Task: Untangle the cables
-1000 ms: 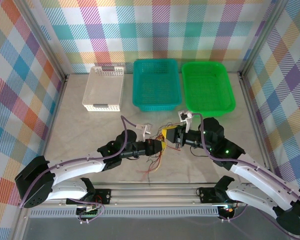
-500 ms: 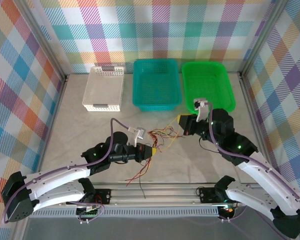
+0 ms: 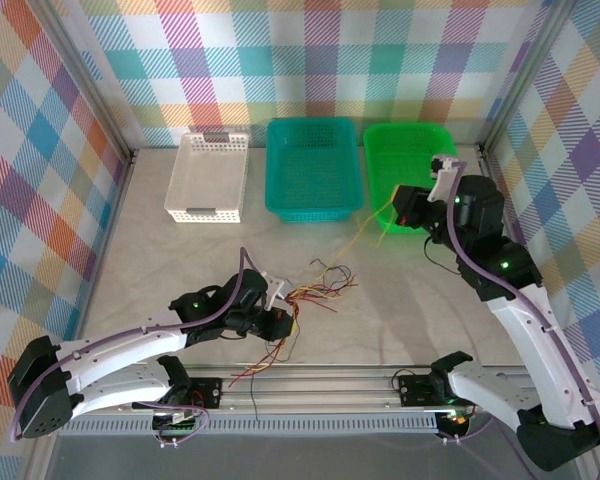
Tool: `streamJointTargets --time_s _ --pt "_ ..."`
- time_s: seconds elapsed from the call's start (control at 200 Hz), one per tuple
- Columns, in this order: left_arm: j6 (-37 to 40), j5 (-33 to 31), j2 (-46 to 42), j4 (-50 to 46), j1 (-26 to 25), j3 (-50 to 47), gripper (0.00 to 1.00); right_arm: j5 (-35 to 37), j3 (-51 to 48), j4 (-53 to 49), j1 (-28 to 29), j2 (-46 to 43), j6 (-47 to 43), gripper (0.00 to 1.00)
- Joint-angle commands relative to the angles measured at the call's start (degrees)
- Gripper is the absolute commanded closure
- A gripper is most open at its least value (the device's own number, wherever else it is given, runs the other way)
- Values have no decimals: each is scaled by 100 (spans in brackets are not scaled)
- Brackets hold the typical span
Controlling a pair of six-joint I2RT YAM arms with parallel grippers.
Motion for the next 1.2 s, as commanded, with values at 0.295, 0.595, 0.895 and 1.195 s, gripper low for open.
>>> streamJointTargets --time_s 0.295,0.595,0.895,1.195 --pt "84 -1223 223 -898 387 460 100 463 1420 -794 -495 47 -341 100" --pt "21 -1030 750 -776 900 347 100 607 3240 -1451 -543 633 -505 100" --pt "-23 -1079 1259 -589 1082 457 100 445 4996 -1981 -541 1458 -588 100" --pt "-86 -922 1495 -520 1104 971 100 221 6296 -2380 -541 2390 -876 100"
